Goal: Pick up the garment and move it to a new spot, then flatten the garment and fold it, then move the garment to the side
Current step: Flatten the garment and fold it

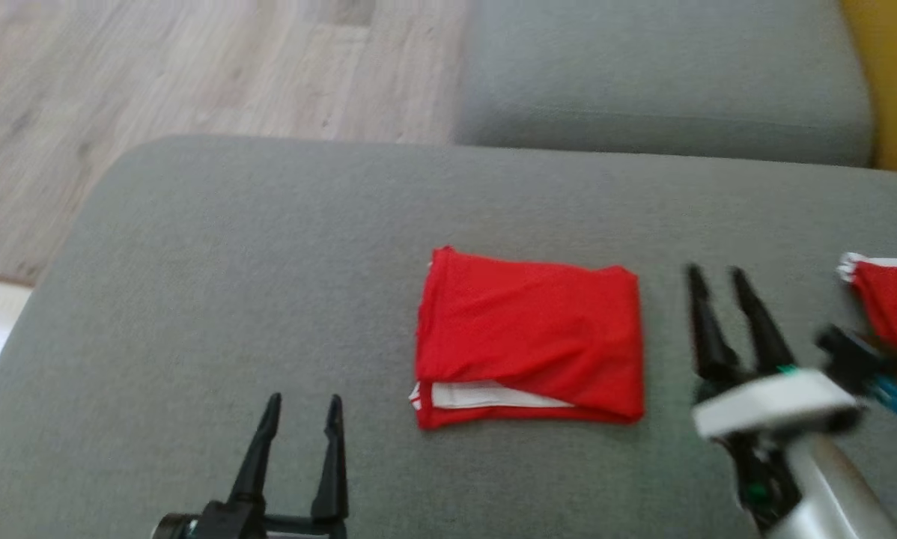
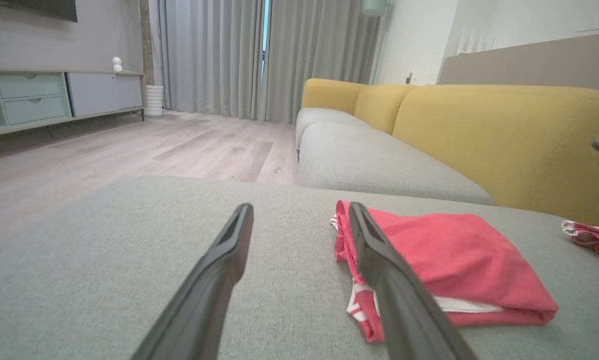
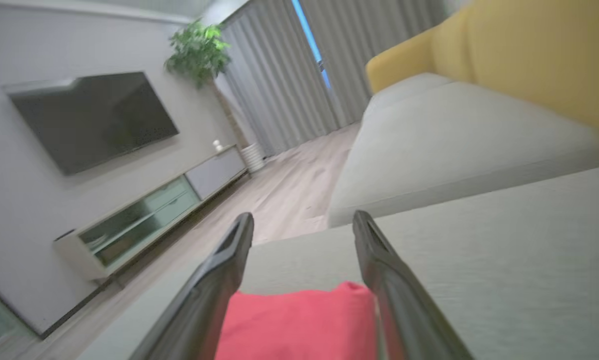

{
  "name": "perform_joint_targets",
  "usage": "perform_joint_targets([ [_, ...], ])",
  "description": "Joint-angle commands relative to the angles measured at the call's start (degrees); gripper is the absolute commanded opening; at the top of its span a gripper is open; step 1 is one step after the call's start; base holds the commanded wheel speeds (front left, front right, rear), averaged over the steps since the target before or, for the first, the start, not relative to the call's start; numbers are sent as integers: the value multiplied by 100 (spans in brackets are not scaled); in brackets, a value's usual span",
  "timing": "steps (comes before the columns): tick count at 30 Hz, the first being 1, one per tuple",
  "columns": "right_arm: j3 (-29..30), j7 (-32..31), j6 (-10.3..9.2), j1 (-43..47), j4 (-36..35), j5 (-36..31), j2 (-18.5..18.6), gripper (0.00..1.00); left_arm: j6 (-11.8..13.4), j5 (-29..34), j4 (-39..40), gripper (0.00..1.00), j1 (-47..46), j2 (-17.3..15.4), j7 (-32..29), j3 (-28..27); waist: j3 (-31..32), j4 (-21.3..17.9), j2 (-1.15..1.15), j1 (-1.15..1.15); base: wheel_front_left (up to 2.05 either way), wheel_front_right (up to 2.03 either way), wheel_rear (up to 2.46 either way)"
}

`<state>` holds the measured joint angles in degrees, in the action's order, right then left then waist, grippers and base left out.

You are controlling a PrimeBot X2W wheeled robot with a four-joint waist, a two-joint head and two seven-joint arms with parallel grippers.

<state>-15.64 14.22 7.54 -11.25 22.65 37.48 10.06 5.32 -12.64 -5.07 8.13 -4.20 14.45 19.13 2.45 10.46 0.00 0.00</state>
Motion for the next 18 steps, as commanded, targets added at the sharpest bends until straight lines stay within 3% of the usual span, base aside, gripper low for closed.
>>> perform_joint_targets([
  [1, 79, 72, -5, 52, -310, -81, 29, 100, 31, -13, 215, 100, -116, 71, 55, -230, 185, -202, 0, 0, 0, 0, 0],
  [7, 688, 76, -5, 1265, -1013, -915, 7, 100, 39, 117, 279, 100, 106, 61, 55, -301, 414, -468, 0, 0, 0, 0, 0],
  [13, 773, 77, -5, 1944, -1229, -1699, -58, 100, 27, 371, 266, 100, 354, 52, 55, -335, 539, -548, 0, 0, 0, 0, 0],
  [18, 825, 77, -5, 2168, -1364, -1936, -223, 100, 15, 534, 231, 100, 479, 55, 55, -416, 584, -561, 0, 0, 0, 0, 0],
])
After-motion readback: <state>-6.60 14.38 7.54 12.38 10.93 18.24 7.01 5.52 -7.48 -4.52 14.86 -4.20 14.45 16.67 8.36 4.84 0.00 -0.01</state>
